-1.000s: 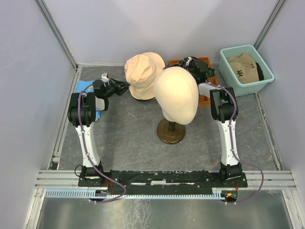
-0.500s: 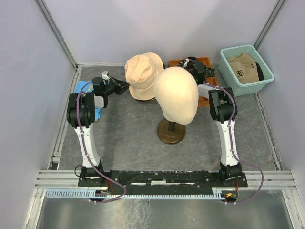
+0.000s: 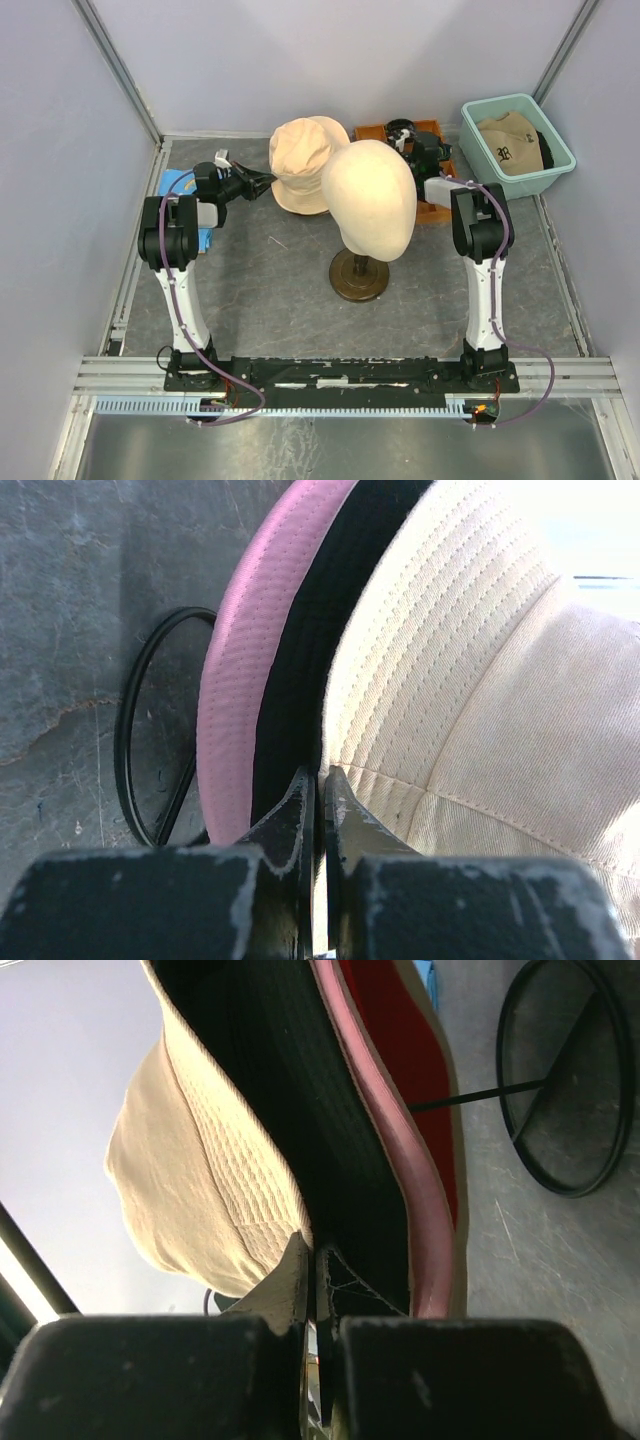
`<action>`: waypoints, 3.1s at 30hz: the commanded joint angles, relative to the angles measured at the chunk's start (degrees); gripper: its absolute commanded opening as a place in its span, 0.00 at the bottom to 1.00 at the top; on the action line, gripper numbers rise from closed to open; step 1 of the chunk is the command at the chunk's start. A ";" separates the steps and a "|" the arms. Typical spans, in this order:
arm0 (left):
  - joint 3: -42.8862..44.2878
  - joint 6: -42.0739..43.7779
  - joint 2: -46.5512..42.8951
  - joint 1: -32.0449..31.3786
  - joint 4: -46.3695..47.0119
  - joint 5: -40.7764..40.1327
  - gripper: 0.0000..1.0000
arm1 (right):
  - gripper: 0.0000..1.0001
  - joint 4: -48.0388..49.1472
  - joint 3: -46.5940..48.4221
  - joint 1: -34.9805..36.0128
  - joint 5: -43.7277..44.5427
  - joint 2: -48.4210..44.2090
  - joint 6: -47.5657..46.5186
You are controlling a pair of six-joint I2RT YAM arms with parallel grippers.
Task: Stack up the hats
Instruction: Stack the hat on the hat.
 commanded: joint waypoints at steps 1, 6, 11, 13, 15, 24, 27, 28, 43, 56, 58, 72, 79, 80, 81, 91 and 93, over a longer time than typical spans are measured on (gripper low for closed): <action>-2.47 6.15 -0.96 0.09 -5.22 0.19 0.03 | 0.00 -16.46 -3.05 -3.45 2.17 -1.32 -10.28; -3.96 8.42 -2.19 0.92 -7.36 0.65 0.03 | 0.00 -33.05 1.39 -3.58 5.00 -1.01 -20.97; -4.24 12.38 -3.95 1.91 -12.08 0.82 0.03 | 0.00 -44.18 7.14 -3.59 7.17 0.35 -27.69; -4.47 13.74 -4.34 2.25 -13.92 0.89 0.03 | 0.00 -47.56 8.95 -3.59 8.02 0.92 -29.58; -5.04 14.30 -4.53 2.47 -14.39 1.00 0.03 | 0.00 -50.73 10.49 -3.55 9.10 1.59 -31.54; -4.59 18.42 -4.65 3.16 -19.99 0.68 0.03 | 0.00 -59.24 13.72 -3.53 13.60 3.87 -36.90; -4.38 19.07 -4.37 3.30 -20.73 0.54 0.03 | 0.00 -60.73 14.91 -3.50 14.31 5.08 -37.88; -4.25 19.17 -4.17 3.35 -21.01 0.48 0.03 | 0.00 -60.89 14.99 -3.53 14.59 5.47 -37.91; -2.38 21.50 -2.76 3.60 -25.24 -0.35 0.03 | 0.00 -61.65 18.84 -3.01 13.67 9.09 -39.32; 2.10 21.82 -6.56 3.34 -27.79 -0.14 0.11 | 0.13 -42.28 13.57 -2.97 8.61 5.30 -26.60; 2.02 21.67 -6.89 3.06 -27.54 -0.23 0.15 | 0.17 -39.94 12.79 -2.97 8.29 4.94 -25.23; 1.43 19.79 -10.20 2.63 -26.39 -3.56 0.83 | 0.42 -28.74 9.48 -4.02 9.14 1.93 -18.44; 4.65 33.25 -18.38 3.74 -40.49 -10.37 0.99 | 0.51 -26.73 8.94 -6.85 10.22 -1.36 -18.10; 4.79 35.26 -20.23 3.78 -42.37 -11.12 0.99 | 0.52 -26.96 9.05 -7.24 10.55 -1.85 -18.32; 4.86 37.23 -21.51 3.75 -44.40 -11.67 0.99 | 0.52 -27.30 9.12 -7.60 10.66 -2.10 -18.47; -3.92 45.07 -32.33 1.75 -51.36 -8.24 0.03 | 0.49 -29.73 8.63 -9.30 12.35 -6.27 -19.57; -5.84 46.37 -34.54 -1.15 -52.71 -8.29 0.03 | 0.49 -30.98 8.37 -9.52 12.68 -7.44 -20.43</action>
